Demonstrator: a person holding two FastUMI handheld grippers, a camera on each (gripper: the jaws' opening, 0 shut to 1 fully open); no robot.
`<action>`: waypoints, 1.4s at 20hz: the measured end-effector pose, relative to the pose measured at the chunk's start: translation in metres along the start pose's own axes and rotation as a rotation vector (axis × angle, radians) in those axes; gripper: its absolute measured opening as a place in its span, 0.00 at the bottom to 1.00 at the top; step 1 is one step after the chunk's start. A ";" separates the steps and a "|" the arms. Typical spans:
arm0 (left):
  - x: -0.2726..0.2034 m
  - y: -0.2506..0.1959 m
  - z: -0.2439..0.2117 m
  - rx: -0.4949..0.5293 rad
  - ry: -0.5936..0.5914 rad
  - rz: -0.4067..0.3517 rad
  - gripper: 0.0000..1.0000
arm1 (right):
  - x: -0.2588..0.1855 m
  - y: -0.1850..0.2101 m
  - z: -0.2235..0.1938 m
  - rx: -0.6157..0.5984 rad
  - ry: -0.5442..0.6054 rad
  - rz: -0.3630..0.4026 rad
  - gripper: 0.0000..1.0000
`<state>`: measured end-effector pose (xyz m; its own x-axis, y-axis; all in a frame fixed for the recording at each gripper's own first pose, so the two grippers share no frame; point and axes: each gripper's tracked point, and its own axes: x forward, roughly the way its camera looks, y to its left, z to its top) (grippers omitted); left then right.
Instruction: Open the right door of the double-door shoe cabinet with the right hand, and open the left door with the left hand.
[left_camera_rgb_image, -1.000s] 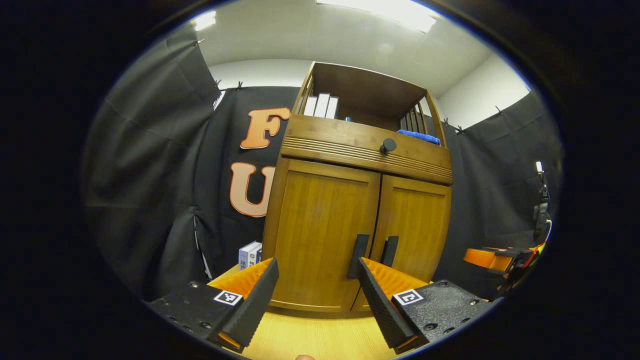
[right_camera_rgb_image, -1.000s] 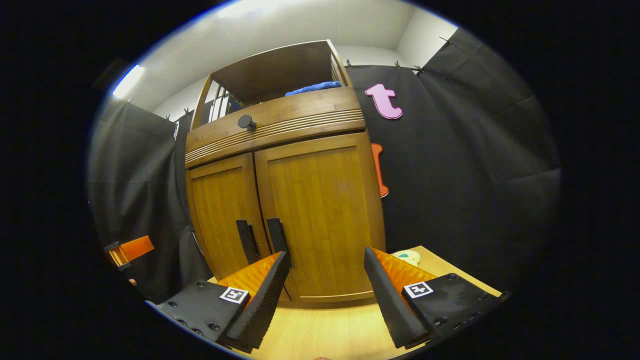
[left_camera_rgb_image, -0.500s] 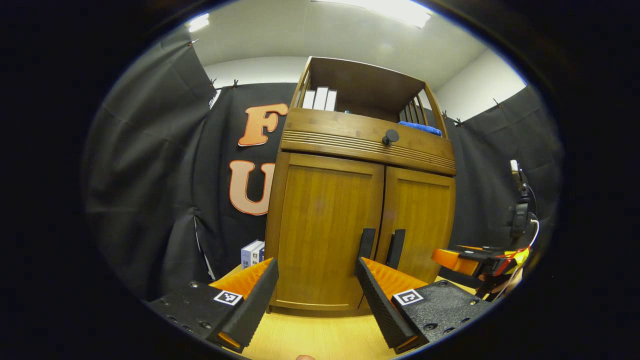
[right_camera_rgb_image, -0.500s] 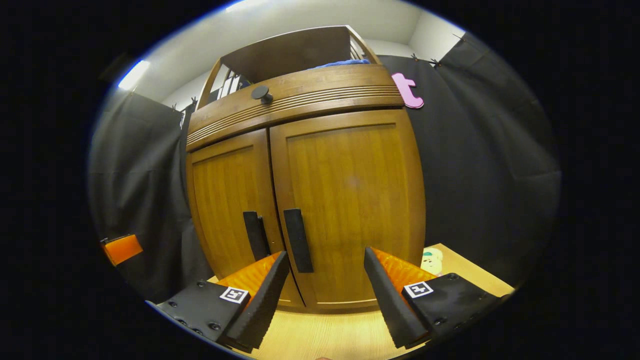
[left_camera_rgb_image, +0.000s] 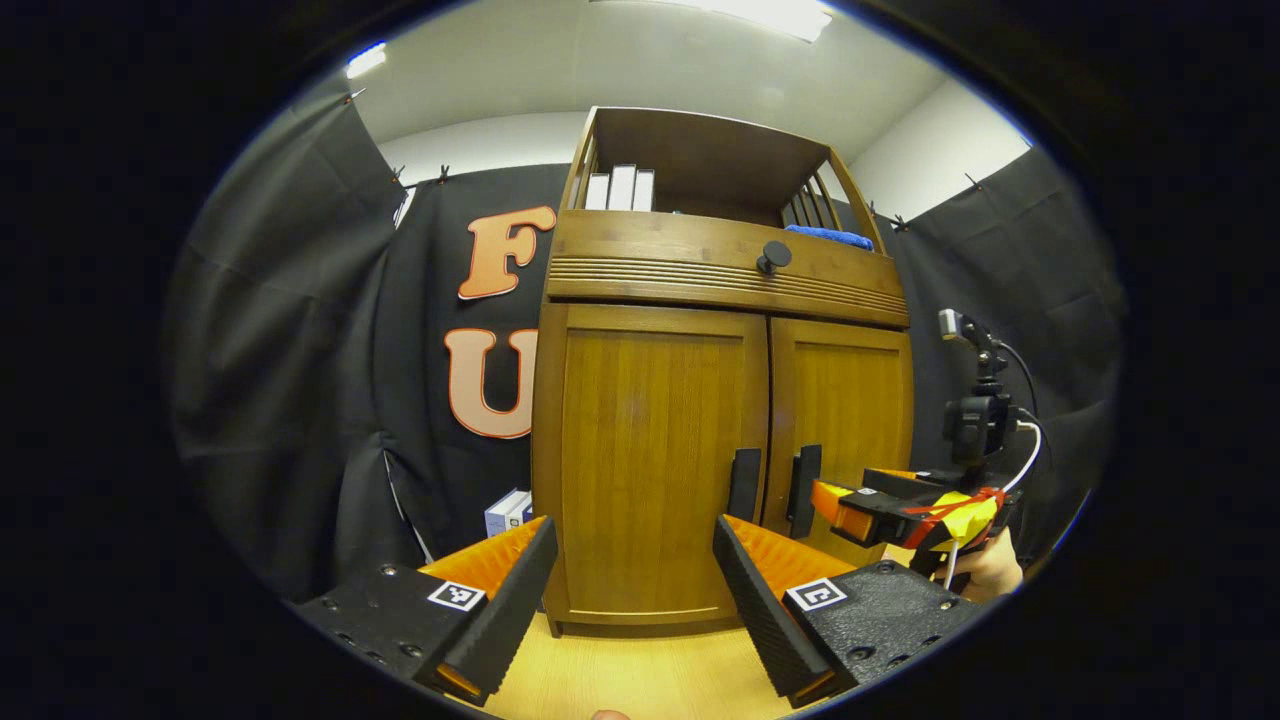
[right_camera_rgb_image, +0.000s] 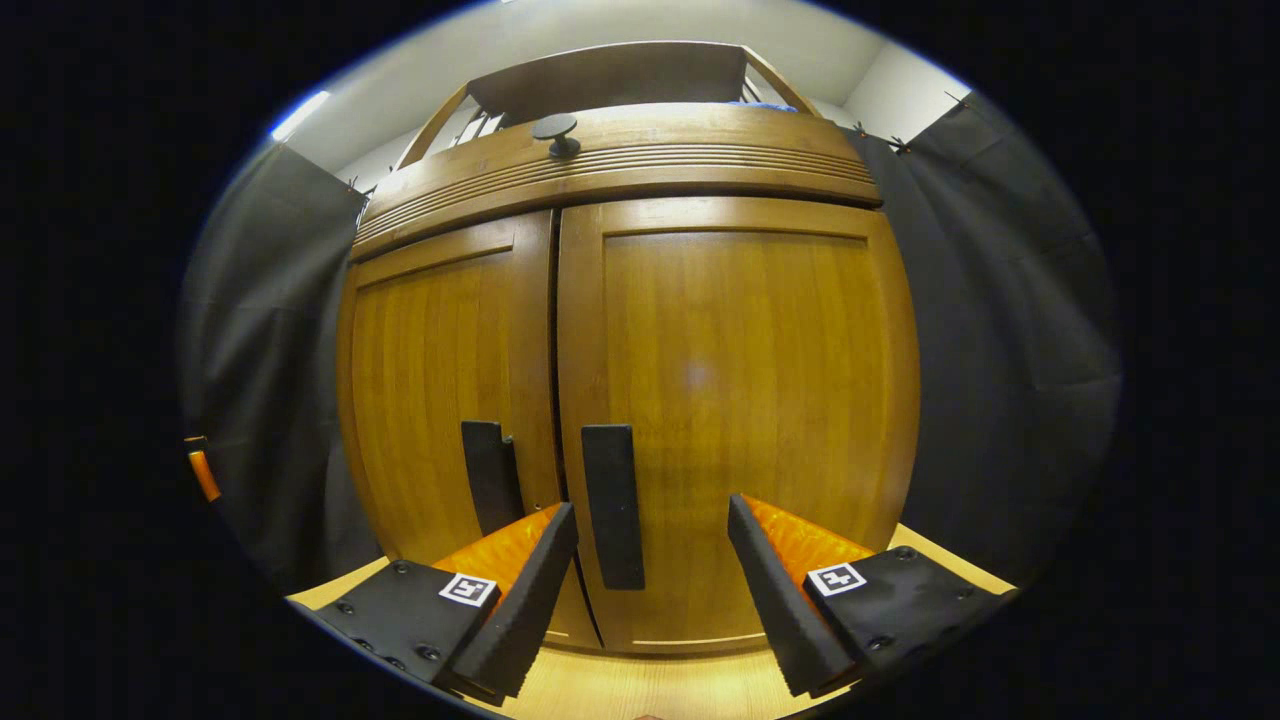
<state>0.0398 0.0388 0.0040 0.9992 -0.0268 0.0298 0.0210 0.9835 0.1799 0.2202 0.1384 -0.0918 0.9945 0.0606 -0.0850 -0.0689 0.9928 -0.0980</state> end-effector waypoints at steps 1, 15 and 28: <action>0.003 0.002 0.001 0.003 -0.003 -0.002 0.92 | 0.005 0.004 0.000 0.002 0.007 0.003 0.98; 0.038 0.020 -0.016 -0.012 0.010 -0.004 0.92 | 0.045 0.010 -0.021 0.013 0.057 -0.004 0.63; 0.031 0.018 -0.023 -0.046 0.025 0.005 0.92 | 0.047 0.008 -0.028 0.024 0.087 -0.007 0.36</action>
<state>0.0721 0.0596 -0.0144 0.9998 -0.0181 0.0055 0.0172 0.9908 0.1342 0.2644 0.1460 -0.1239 0.9843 0.0459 -0.1703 -0.0593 0.9954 -0.0747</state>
